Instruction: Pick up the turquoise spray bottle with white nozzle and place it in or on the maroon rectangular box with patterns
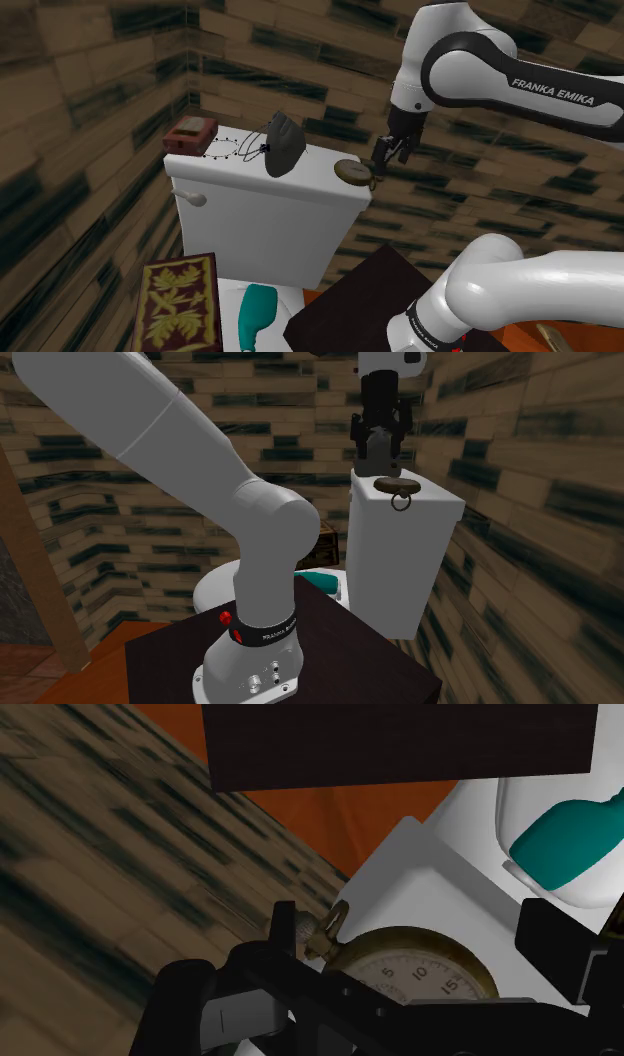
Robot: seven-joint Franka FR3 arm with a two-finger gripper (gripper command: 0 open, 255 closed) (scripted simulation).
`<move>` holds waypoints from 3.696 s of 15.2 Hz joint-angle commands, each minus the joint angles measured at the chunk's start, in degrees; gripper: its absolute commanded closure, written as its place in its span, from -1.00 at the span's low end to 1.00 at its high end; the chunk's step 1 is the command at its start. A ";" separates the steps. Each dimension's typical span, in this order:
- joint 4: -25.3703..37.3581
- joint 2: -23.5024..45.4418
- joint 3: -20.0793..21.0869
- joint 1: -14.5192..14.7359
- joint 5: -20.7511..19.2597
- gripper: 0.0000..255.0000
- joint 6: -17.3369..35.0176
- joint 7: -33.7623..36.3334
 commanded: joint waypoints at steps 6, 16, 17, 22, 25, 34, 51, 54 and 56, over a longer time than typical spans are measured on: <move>-8.83 -2.05 3.14 1.21 4.45 -1.00 6.59 6.46; -21.86 1.05 11.59 5.19 14.92 -1.00 23.35 19.18; -22.74 2.07 12.57 5.68 16.02 -1.00 25.38 20.44; -25.68 9.52 17.83 7.85 21.32 -1.00 36.65 26.66; -26.17 15.82 21.23 8.65 23.92 -1.00 44.14 30.39; -22.11 41.15 31.27 6.36 19.74 -1.00 67.48 46.82; -6.90 74.44 10.22 27.65 -9.15 -1.00 87.45 78.42; -6.91 74.44 10.20 27.68 -9.10 -1.00 87.45 78.38; -6.90 74.44 10.21 27.68 -9.09 -1.00 87.45 78.38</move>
